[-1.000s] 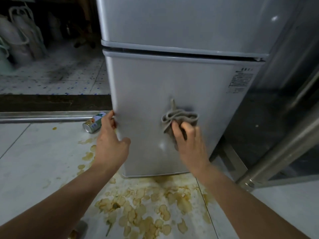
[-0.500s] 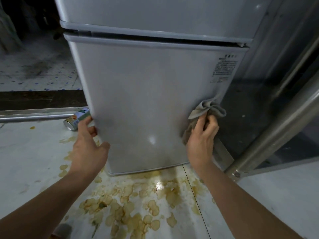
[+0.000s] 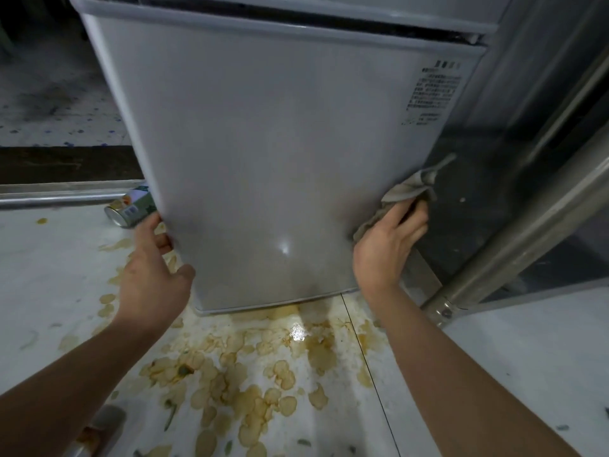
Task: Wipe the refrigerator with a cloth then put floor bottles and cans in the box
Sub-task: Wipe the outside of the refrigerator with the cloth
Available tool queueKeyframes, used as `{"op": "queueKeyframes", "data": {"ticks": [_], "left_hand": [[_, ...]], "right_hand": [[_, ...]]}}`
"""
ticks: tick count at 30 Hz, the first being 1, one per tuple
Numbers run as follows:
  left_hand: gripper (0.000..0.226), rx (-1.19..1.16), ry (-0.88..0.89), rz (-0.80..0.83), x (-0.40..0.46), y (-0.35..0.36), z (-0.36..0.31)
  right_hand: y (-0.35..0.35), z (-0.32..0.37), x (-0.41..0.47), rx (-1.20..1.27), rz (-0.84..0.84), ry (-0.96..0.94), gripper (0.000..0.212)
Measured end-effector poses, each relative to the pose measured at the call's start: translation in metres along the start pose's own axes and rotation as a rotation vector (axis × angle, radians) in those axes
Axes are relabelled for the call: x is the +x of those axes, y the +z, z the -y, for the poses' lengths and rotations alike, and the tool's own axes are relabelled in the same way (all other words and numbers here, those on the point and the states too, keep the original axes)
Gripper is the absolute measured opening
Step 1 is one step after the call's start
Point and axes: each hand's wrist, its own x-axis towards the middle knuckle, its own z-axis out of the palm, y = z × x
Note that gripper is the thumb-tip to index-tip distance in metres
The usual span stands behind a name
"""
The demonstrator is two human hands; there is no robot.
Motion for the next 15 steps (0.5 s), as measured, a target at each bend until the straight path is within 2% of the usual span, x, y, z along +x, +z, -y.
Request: {"op": "queueKeyframes", "data": {"ticks": [4,6,8,11,13,15], "left_hand": [[0.081,0.022,-0.048,0.05,-0.002,0.004,0.008],[0.082,0.026,-0.055,0.064,-0.002,0.003,0.01],[0.082,0.022,-0.057,0.073,-0.002,0.001,0.011],[0.082,0.008,-0.055,0.082,0.001,0.0,0.014],[0.083,-0.003,-0.064,0.08,0.0,0.001,0.016],[0.084,-0.001,-0.057,0.085,-0.001,0.001,0.018]], "right_hand": [[0.011,-0.005,-0.021,0.01,0.166,0.147,0.068],[0.003,0.005,-0.018,0.119,0.176,0.191,0.074],[-0.006,0.026,-0.013,0.259,0.064,0.126,0.072],[-0.002,0.062,-0.018,0.292,-0.1,-0.038,0.066],[0.006,0.07,-0.035,0.278,-0.082,-0.135,0.063],[0.015,0.055,-0.061,0.219,0.034,-0.269,0.062]]}}
